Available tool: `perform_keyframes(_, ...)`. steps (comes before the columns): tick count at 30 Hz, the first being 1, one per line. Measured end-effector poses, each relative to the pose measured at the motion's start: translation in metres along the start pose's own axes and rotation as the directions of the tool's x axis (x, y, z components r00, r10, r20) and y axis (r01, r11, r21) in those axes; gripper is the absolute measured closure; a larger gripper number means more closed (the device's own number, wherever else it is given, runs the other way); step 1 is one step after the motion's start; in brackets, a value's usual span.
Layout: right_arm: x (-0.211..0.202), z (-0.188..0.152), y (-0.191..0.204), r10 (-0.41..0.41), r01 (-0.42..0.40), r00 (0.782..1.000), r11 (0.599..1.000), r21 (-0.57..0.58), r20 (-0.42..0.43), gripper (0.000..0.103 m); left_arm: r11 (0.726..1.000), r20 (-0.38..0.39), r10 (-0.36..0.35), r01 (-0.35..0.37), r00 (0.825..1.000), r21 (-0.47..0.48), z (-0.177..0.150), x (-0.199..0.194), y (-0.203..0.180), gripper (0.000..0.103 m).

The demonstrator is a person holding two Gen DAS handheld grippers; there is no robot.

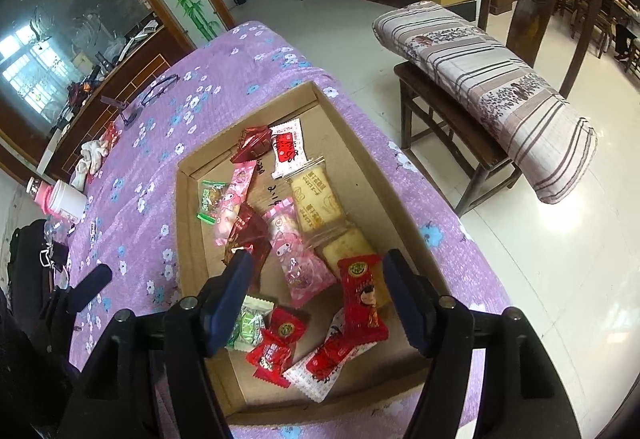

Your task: Organize snacks

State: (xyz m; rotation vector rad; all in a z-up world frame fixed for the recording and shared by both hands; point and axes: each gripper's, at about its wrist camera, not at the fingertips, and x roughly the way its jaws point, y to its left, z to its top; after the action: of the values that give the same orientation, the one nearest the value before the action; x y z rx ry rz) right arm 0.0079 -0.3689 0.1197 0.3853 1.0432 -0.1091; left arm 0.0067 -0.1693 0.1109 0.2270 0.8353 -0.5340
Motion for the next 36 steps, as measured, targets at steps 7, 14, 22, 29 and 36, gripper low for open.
perform_keyframes(7,-0.009,-0.007,0.014,0.002,-0.003,1.000,1.000,0.002,0.014,0.036,0.997,-0.010,0.075,-0.075,0.997,-0.021,-0.003,-0.012,0.025,0.001)
perform_keyframes(14,-0.015,-0.030,0.050,0.013,-0.012,1.000,0.998,-0.055,0.010,0.036,0.984,-0.037,0.154,-0.157,0.987,-0.080,-0.021,-0.033,0.066,0.001)
perform_keyframes(22,-0.016,-0.069,0.103,0.037,-0.035,0.999,0.987,-0.157,0.013,0.029,0.965,-0.061,0.227,-0.233,0.972,-0.124,-0.050,-0.065,0.109,0.001)
perform_keyframes(29,-0.004,-0.111,0.151,0.062,-0.067,0.998,0.964,-0.258,-0.026,0.029,0.959,0.024,0.268,-0.264,0.963,-0.104,-0.076,-0.104,0.124,0.001)
perform_keyframes(36,-0.008,-0.127,0.156,0.048,-0.054,0.998,0.961,-0.271,-0.029,0.029,0.944,0.023,0.326,-0.324,0.945,-0.062,-0.089,-0.111,0.112,0.001)
